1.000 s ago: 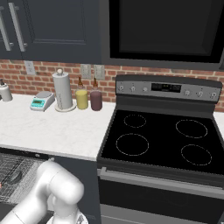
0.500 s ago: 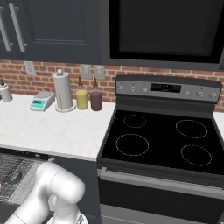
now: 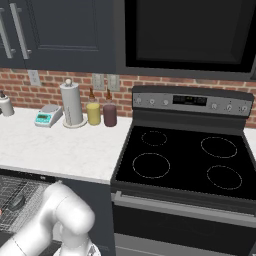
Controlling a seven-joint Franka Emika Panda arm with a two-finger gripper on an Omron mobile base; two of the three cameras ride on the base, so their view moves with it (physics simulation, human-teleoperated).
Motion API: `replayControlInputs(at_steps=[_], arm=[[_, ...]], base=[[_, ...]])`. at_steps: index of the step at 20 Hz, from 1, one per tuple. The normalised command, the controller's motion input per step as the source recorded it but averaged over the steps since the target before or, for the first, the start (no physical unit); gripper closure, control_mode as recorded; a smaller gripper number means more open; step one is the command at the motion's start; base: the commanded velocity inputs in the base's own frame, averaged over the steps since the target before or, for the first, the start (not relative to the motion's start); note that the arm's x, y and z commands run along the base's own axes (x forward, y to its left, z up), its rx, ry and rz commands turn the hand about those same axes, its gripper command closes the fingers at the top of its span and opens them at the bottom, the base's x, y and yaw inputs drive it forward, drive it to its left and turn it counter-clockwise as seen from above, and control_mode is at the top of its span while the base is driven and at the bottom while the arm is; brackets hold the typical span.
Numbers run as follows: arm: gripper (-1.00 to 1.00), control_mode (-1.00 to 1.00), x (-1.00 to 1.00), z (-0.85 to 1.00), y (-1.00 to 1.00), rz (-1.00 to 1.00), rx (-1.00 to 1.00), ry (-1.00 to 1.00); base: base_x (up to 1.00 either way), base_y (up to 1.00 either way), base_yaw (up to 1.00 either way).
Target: Pick up the cup and bowl from the counter, place them in the dishwasher, and close the dishwasher door.
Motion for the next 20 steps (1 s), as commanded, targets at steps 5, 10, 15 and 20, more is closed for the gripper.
replayControlInputs(at_steps=[5,10,15,20], arm=[[-1.00,-1.00,-0.17,-0.95,0.00,0.01,0.00,-0.08],[-1.00,-1.00,-0.15,-1.00,-0.36,-0.01,0.00,-0.01],[-1.00,-1.00,-0.23,-1.00,-0.50,-0.07,0.00,0.00],[-1.00,-1.00,-0.01,-1.00,-0.48,-0.07,0.00,-0.13]], base=[[0.00,0.00,0.00],[0.00,0.00,0.00],[0.00,0.00,0.00],[0.00,0.00,0.00]])
